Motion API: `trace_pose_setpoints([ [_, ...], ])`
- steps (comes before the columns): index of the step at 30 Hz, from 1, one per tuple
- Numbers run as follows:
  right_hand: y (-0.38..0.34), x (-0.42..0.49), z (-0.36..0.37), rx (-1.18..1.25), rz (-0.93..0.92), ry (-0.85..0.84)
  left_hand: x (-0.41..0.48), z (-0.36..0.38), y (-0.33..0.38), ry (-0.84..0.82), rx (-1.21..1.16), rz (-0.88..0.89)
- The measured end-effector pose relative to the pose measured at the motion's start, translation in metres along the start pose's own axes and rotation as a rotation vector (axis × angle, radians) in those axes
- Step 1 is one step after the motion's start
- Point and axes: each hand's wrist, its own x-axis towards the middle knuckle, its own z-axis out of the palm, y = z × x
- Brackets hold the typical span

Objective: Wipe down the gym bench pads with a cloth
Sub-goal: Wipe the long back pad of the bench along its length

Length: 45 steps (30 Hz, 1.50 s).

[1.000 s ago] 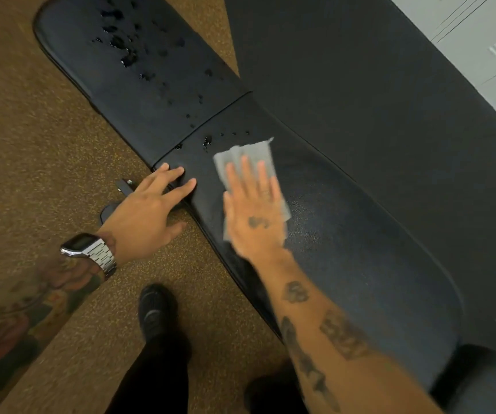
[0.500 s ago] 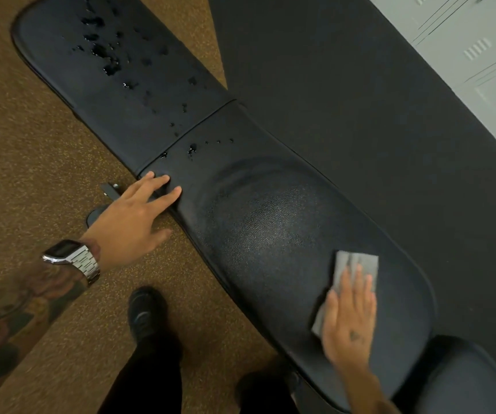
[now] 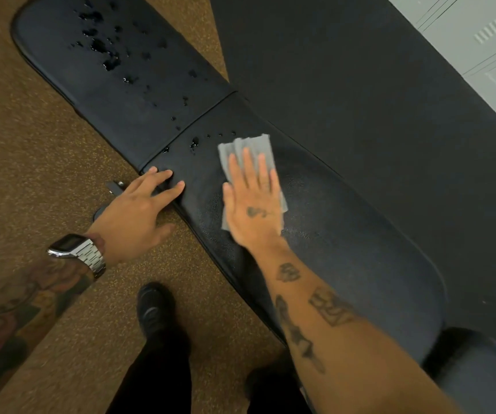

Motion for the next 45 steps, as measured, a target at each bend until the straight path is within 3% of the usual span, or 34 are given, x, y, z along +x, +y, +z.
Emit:
trace_pose_setpoints([
  [6, -0.005, -0.100, 0.012, 0.031, -0.259, -0.032, 0.000, -0.008, -0.001, -0.039, 0.005, 0.001],
  [11, 0.072, -0.131, 0.002, 0.028, 0.015, -0.029, 0.002, -0.017, -0.009, -0.056, -0.130, -0.018],
  [14, 0.092, -0.093, -0.011, 0.063, 0.229, 0.014, 0.007, -0.025, -0.023, 0.069, -0.149, -0.076],
  [17, 0.089, -0.027, -0.018, 0.053, 0.306, 0.036, 0.013, -0.031, -0.040, 0.094, -0.107, -0.156],
  [21, 0.058, 0.065, -0.025, 0.078, 0.246, -0.012, 0.016, -0.036, -0.057, 0.053, -0.062, -0.124],
  [25, -0.019, 0.108, -0.018, 0.048, 0.090, -0.005, 0.017, -0.041, -0.069, 0.026, -0.011, -0.048],
  [31, -0.122, 0.041, 0.016, 0.021, 0.025, 0.065, 0.018, -0.062, -0.092, -0.081, -0.036, 0.041],
  [36, -0.104, 0.003, 0.016, -0.074, -0.223, -0.026, 0.024, -0.077, -0.112, -0.031, -0.017, 0.059],
  [38, -0.082, 0.017, 0.008, -0.059, -0.143, -0.023, 0.028, -0.083, -0.120, -0.037, 0.016, 0.048],
  [42, -0.044, 0.082, -0.008, 0.026, 0.216, 0.071, 0.033, -0.083, -0.129, -0.063, 0.031, 0.037],
  [45, -0.018, 0.140, -0.024, 0.135, 0.381, -0.016, 0.032, -0.074, -0.127, -0.015, -0.009, 0.028],
])
